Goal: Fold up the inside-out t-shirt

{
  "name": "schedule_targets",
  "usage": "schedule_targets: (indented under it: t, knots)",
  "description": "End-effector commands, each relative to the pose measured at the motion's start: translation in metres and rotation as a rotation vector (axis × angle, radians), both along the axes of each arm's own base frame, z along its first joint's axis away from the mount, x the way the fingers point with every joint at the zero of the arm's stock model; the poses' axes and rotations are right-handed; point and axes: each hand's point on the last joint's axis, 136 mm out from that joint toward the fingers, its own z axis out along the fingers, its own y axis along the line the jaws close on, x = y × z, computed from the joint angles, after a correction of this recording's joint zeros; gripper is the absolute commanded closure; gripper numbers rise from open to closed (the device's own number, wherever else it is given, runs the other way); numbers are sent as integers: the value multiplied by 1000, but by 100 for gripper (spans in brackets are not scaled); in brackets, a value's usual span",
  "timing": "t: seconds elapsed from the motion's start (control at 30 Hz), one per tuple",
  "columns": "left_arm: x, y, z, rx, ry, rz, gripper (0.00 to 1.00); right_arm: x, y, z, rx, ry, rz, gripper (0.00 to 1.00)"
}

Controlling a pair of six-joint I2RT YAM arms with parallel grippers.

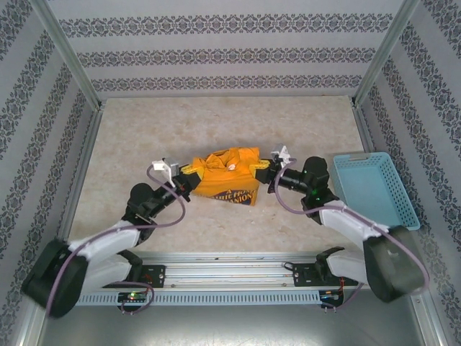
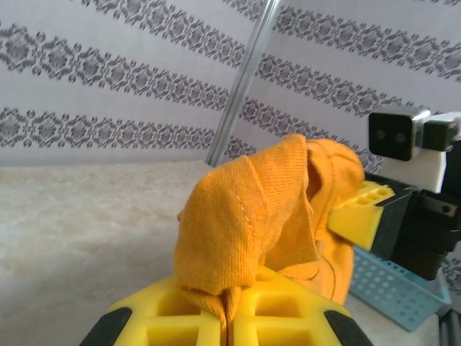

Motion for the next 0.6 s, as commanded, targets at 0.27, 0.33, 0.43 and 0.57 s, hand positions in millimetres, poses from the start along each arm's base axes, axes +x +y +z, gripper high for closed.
schedule_targets:
  t: [0.27,0.33,0.43,0.57]
  knots:
    - [-12,12,1,64,262,126,100,-22,-12,3,39,321,-210,100]
    - [7,14,-12,85,328,202,100,-6,-19,-6,32,385,-284,100]
    - [40,19,-29,113,405,334,100,30,-24,-24,24,516,-358,100]
    - [92,31,-63,166,560,539,100,87,-22,-46,2,684,-399,100]
